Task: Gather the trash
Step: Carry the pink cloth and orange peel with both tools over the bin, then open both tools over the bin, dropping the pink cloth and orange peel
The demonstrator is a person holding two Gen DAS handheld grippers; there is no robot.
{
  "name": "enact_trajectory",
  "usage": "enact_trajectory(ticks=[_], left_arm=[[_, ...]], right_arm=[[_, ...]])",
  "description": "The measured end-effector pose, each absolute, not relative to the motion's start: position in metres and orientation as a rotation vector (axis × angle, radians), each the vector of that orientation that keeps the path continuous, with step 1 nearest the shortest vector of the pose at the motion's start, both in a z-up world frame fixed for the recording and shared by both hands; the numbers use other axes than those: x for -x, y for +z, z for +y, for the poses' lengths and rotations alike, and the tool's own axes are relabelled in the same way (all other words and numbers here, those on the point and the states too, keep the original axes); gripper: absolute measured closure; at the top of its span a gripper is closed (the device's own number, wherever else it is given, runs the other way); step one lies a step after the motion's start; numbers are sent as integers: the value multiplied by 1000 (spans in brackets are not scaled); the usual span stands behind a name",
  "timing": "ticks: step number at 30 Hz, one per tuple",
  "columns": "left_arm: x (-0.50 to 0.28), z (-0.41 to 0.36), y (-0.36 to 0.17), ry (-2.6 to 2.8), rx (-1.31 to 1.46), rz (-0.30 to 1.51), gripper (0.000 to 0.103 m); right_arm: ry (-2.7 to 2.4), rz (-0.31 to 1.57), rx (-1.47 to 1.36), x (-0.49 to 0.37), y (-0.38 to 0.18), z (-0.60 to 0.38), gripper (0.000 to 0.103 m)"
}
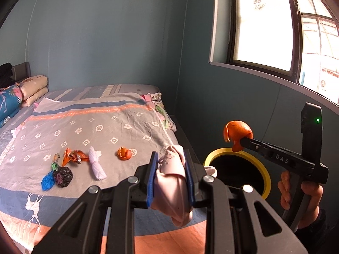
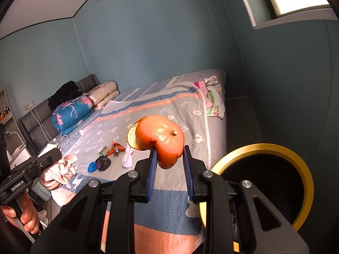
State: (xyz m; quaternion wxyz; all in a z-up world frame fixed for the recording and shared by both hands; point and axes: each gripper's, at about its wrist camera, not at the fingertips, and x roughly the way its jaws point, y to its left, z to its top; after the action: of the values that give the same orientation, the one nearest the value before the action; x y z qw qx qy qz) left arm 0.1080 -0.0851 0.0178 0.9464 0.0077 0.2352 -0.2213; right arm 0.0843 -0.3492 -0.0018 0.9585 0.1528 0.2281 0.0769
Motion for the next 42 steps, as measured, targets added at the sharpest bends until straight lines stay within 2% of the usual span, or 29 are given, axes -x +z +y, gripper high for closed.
enact_trajectory(ticks=[18,42], left_arm=[[-127,-159,6,-562,-94,503,80],[-183,-266,-58,-672,-111,644,80]], right_arm=[[-28,420,-337,-55,-13,-404,79],[-197,505,-411,-67,-57,-487,79]])
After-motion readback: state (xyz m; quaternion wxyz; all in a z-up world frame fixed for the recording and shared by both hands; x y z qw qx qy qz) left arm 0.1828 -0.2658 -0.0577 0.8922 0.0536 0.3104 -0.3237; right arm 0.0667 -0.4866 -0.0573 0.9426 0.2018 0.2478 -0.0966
